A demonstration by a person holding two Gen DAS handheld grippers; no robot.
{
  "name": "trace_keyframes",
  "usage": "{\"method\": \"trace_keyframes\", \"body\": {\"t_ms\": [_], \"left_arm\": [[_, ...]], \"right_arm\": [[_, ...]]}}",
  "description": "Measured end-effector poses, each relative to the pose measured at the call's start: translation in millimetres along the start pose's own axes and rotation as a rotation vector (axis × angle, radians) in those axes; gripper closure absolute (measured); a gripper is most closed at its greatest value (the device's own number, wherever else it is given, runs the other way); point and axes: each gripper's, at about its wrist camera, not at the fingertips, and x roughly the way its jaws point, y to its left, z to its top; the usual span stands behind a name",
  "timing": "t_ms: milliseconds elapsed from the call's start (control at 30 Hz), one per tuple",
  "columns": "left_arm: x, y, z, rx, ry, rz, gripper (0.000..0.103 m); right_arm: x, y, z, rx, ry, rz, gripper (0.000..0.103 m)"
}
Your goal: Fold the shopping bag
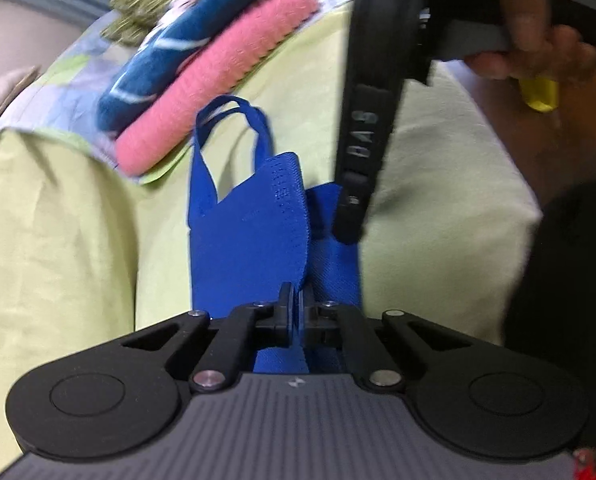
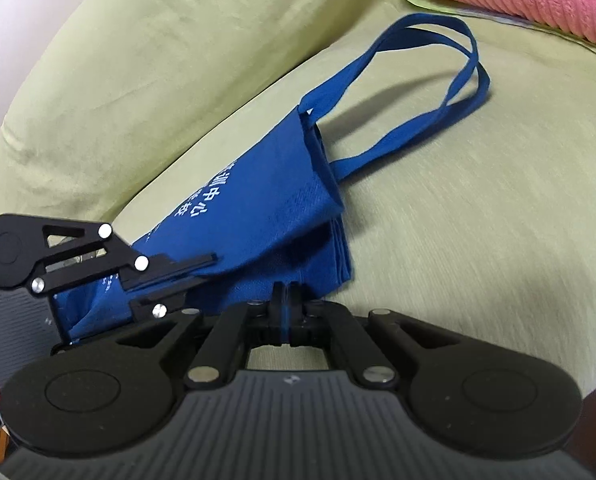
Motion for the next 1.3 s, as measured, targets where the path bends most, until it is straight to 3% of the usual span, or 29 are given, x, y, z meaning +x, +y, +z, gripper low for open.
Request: {"method": "trace_keyframes", "body": {"t_ms": [367,400,433,500,633,733,833,867,967,1067,1167,1300], "left_arm": [[7,-21,-3,0.136,0.031,-0.017,0.103],[7,-23,-4,0.138,0.031,-0.017,0.103],[6,-23,-4,0.138,0.030,-0.018,0.103],[5,-24,-6,0.132,0.028,-0.019,0.103],[5,-26,-7,0.133,0.029,-0.011,0.103],[5,-28,-8,0.111,0.029,0.009,0.103],[-7,-26,-14,-0.006,0.049,0.022,0.103],[-15,-22,-17,-0.075,0.059,0.018,0.097],[-50,-1,-31,-0.402,0.025,-0.058,0.090],[-66,13,-35,-0.622,-0.018,-0.026,0.090],[-45,23,-28,-0.708,0.038,0.052,0.091],[-4,24,-34,-0.706,0.172,0.086,0.090]], "right_arm": [[-12,-1,-10,-0.030,0.030,-0.033,0.103],[-15,2,-10,-0.043,0.038,-0.046,0.102],[-19,6,-10,-0.062,0.042,-0.057,0.092],[-33,17,-12,-0.121,0.019,-0.076,0.091],[-53,36,-2,-0.183,-0.117,-0.036,0.091],[-32,34,4,-0.193,-0.110,-0.065,0.091],[1,21,0,-0.200,-0.055,-0.160,0.103],[2,18,-1,-0.199,-0.060,-0.157,0.103],[3,22,2,-0.211,-0.045,-0.167,0.103],[4,28,-3,-0.273,-0.048,-0.192,0.103],[4,32,-5,-0.300,-0.048,-0.213,0.103],[3,35,-5,-0.306,-0.040,-0.225,0.103]]}}
